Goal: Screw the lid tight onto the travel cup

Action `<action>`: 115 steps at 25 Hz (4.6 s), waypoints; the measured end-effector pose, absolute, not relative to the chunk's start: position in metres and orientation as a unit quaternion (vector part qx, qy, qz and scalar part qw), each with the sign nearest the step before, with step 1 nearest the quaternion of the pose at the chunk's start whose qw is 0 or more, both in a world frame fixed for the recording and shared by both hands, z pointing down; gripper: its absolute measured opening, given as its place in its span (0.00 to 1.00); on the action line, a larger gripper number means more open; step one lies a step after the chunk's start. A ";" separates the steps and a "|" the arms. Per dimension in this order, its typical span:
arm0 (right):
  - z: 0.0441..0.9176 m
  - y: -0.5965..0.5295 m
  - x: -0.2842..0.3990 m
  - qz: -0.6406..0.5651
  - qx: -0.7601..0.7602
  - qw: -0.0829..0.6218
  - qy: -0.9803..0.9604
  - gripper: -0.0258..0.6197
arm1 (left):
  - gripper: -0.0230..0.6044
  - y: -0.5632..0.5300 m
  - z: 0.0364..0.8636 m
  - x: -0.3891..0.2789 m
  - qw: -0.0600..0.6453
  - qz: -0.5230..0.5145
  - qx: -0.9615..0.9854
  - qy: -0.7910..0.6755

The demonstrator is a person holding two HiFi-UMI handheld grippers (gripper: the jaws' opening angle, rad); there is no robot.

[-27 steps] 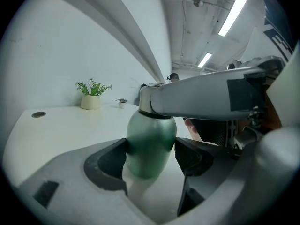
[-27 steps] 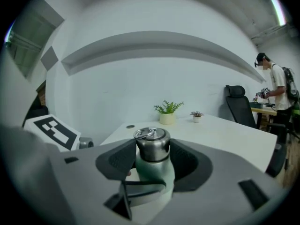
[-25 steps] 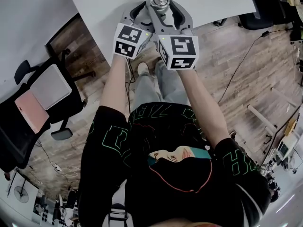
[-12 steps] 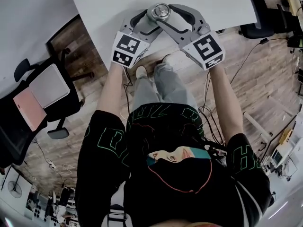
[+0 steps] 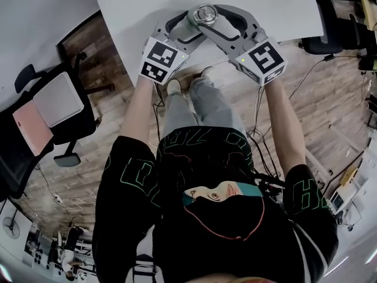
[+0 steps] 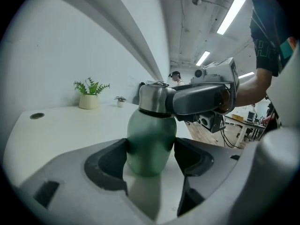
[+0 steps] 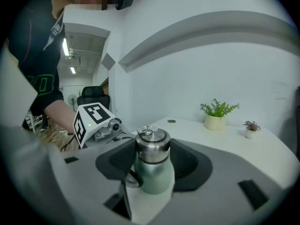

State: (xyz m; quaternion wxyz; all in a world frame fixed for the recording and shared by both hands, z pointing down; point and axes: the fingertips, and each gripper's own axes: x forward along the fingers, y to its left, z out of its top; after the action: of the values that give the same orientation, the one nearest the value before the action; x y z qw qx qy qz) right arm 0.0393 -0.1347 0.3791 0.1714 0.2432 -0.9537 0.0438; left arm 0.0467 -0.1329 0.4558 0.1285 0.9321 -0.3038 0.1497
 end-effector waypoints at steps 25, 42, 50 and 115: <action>0.391 -0.133 0.049 0.094 0.537 0.130 -0.828 0.39 | 0.56 -0.132 0.462 0.051 0.130 0.173 0.927 -0.305; 0.376 -0.134 0.049 0.047 0.229 0.182 -0.955 0.43 | 0.56 -0.132 0.459 0.051 0.124 0.176 0.928 -0.303; 0.377 -0.134 0.044 0.074 0.223 0.133 -0.963 0.39 | 0.55 -0.132 0.461 0.048 0.123 0.177 0.927 -0.308; 0.384 -0.131 0.047 0.075 0.386 0.170 -0.904 0.38 | 0.55 -0.132 0.471 0.048 0.120 0.189 0.919 -0.323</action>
State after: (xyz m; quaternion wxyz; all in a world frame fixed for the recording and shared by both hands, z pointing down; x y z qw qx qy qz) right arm 0.0473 -0.1310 0.3836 0.1697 0.3860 -0.9036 0.0754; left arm 0.0481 -0.1316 0.4709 0.1197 0.9195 -0.3232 0.1892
